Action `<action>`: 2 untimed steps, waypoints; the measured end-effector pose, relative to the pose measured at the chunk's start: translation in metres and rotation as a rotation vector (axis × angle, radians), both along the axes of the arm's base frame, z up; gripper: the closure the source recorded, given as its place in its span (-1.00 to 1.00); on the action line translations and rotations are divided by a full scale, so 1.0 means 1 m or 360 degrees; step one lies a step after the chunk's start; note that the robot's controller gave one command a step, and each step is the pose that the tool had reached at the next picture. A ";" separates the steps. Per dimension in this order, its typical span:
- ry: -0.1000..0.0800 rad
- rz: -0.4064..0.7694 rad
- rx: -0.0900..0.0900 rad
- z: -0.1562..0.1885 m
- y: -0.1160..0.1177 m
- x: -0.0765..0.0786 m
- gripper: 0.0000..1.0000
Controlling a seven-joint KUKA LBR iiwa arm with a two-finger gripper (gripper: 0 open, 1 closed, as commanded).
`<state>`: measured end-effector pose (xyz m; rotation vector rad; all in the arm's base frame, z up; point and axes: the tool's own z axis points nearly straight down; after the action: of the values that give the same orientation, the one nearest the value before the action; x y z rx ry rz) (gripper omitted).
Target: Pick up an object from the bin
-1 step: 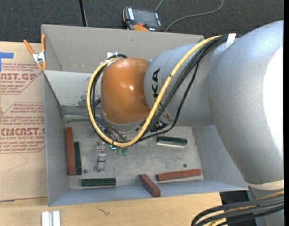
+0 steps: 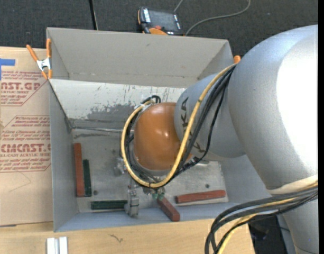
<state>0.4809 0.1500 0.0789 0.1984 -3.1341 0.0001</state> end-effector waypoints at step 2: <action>0.0004 0.0349 -0.0002 0.035 -0.147 0.002 -1.00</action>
Offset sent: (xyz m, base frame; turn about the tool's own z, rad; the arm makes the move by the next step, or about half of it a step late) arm 0.0202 -0.0690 0.0786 0.0049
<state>0.4827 0.0029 0.1136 0.5393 -3.0908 0.0017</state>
